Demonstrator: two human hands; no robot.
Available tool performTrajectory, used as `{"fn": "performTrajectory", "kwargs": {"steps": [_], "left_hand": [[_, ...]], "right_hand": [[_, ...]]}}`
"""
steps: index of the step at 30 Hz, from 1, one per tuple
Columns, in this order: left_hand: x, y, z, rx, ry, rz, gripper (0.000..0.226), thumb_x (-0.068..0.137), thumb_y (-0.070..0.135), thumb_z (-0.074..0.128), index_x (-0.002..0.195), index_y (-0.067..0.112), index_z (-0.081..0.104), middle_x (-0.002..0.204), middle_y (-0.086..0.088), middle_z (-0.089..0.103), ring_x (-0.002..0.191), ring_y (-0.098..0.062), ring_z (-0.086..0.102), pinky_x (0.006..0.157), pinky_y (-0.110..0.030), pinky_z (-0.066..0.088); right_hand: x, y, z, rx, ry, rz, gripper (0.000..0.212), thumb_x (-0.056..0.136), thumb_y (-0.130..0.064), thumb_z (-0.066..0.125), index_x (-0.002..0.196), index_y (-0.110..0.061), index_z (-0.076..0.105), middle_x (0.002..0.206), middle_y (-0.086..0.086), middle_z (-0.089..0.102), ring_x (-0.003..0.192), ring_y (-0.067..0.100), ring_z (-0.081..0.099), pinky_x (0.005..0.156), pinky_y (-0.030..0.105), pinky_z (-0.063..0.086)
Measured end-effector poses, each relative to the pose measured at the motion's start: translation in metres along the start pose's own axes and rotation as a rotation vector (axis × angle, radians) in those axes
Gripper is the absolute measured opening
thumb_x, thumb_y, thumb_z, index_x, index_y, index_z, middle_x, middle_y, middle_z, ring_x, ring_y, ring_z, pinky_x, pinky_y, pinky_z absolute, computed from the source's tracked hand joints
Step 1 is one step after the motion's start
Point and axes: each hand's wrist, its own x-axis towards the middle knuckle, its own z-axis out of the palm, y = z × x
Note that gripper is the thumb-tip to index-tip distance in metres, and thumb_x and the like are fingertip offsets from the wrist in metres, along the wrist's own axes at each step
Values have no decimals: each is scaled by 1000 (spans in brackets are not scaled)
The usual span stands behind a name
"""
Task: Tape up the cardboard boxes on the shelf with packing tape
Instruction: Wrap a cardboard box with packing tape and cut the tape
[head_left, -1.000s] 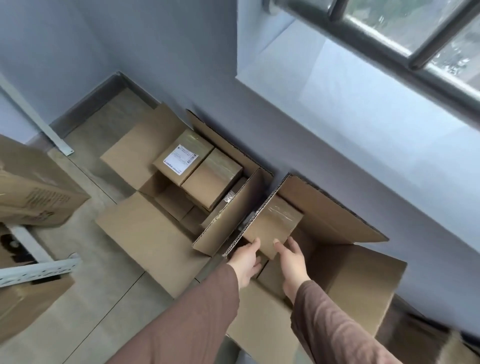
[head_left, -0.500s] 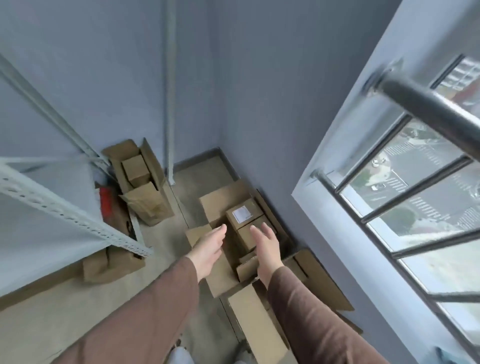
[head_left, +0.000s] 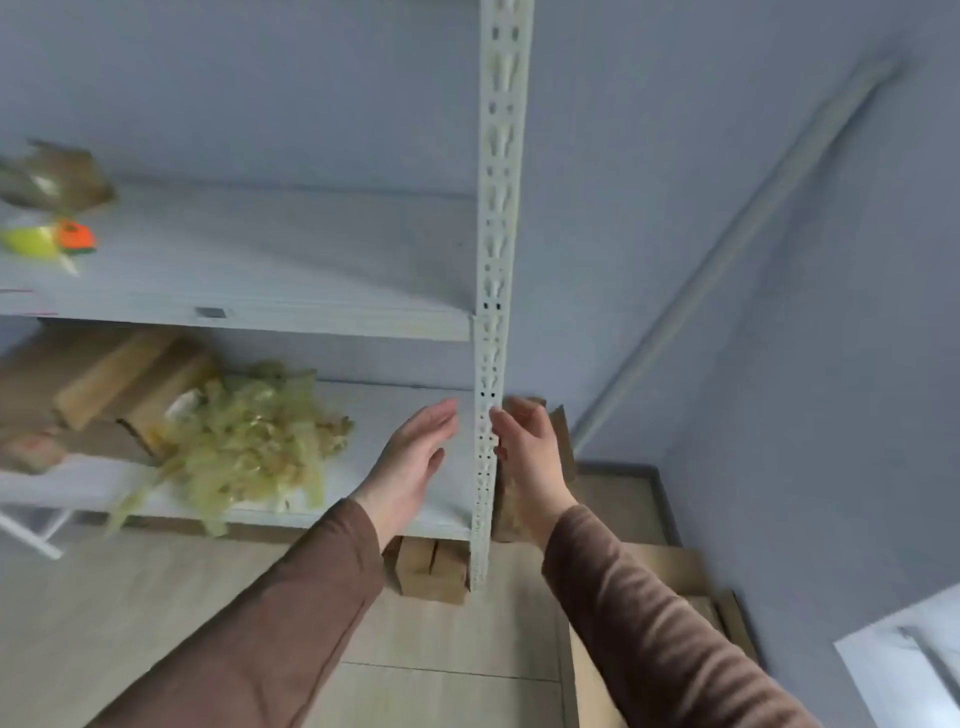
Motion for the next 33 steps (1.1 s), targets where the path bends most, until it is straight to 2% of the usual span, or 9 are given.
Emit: {"fn": "performTrajectory", "kwargs": {"steps": [5, 9, 14, 18, 23, 27, 33], "left_hand": [[-24, 74, -139, -43, 135, 144, 35, 100, 25, 63, 135, 27, 64, 143, 11, 59, 138, -5, 45, 126, -41, 24], [-32, 138, -239, -72, 208, 275, 35, 99, 20, 62, 134, 20, 64, 142, 3, 61, 138, -9, 49, 124, -41, 26], [-33, 186, -329, -76, 260, 341, 27, 101, 21, 58, 126, 24, 67, 136, 2, 64, 134, -10, 51, 113, -33, 34], [-8, 214, -384, -91, 290, 363, 24, 104, 22, 55, 124, 28, 66, 141, 0, 60, 137, -17, 48, 120, -38, 30], [48, 246, -446, -90, 300, 372, 26, 106, 23, 53, 129, 26, 65, 143, 1, 60, 140, -17, 46, 123, -41, 28], [95, 287, -491, -62, 323, 391, 27, 106, 23, 51, 130, 25, 63, 145, 0, 58, 142, -19, 44, 124, -41, 28], [146, 354, -576, -21, 395, 433, 23, 106, 21, 51, 124, 27, 65, 142, 2, 61, 140, -16, 47, 123, -40, 28]], "right_hand": [[-5, -28, 151, -28, -167, -81, 25, 98, -24, 67, 120, -25, 58, 114, -2, 64, 101, 12, 62, 84, 29, 50], [-6, -47, 260, -18, -263, -154, 22, 97, -26, 68, 116, -28, 58, 112, -3, 64, 100, 12, 63, 87, 32, 51], [-1, -57, 361, -32, -358, -201, 25, 95, -30, 71, 118, -27, 60, 113, -6, 66, 95, 4, 64, 82, 26, 50], [25, -70, 419, -60, -395, -224, 27, 96, -30, 70, 121, -24, 60, 119, -4, 65, 97, 5, 64, 80, 25, 50], [82, -78, 483, -76, -415, -238, 26, 98, -28, 68, 122, -21, 60, 123, 1, 64, 105, 10, 62, 87, 29, 50], [136, -99, 544, -70, -443, -261, 25, 99, -29, 66, 121, -20, 61, 117, -3, 63, 114, 16, 62, 91, 31, 49], [199, -129, 650, -58, -583, -248, 30, 102, -35, 59, 128, -19, 62, 132, -2, 64, 126, 13, 58, 109, 36, 43]]}}
